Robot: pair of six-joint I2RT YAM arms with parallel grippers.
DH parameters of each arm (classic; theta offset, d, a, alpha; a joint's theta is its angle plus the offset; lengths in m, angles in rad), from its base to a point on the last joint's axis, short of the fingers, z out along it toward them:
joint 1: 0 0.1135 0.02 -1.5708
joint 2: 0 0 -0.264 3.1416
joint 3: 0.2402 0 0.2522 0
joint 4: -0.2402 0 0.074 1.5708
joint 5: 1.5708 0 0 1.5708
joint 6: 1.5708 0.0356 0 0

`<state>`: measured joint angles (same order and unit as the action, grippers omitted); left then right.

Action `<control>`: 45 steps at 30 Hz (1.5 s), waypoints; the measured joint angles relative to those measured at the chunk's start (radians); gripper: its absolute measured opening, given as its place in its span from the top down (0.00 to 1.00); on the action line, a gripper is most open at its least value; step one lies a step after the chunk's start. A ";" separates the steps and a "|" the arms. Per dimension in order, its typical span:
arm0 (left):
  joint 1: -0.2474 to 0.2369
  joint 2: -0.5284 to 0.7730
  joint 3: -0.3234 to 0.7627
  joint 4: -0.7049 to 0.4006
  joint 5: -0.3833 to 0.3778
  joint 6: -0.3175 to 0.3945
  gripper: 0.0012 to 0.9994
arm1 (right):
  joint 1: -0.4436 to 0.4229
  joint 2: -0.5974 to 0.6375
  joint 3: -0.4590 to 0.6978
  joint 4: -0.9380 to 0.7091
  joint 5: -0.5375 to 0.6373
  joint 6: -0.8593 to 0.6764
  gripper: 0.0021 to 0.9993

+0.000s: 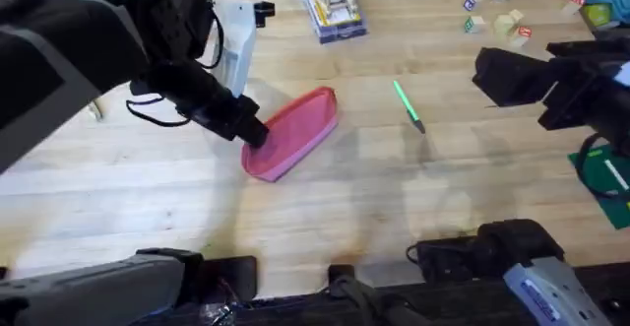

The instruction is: Unzip the bag, pick up the pens from the table one at a time and place them inside, then zip the bag closed.

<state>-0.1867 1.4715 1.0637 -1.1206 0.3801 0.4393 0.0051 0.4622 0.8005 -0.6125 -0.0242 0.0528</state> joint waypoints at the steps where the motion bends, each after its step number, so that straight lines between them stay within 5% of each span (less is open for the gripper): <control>1: 0.000 0.000 0.000 0.000 0.000 0.000 0.96 | 0.000 0.000 0.000 0.000 -0.004 0.004 0.00; 7: 0.000 0.000 0.000 0.002 0.000 0.000 0.96 | 0.000 0.062 0.001 0.010 -0.034 0.011 0.00; 26: 0.000 0.000 0.000 0.002 -0.001 0.000 0.96 | 0.000 0.567 0.076 0.164 -0.359 -0.113 0.00; 37: 0.000 0.000 0.000 0.002 -0.001 0.000 0.96 | 0.000 0.754 0.171 0.167 -0.605 -0.332 0.00; 45: 0.000 0.000 0.000 0.002 -0.002 0.000 0.96 | 0.000 0.827 0.171 0.175 -0.665 -0.462 0.00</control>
<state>-0.1867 1.4715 1.0637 -1.1181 0.3786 0.4393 0.0055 1.2894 0.9714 -0.4375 -0.6891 -0.4093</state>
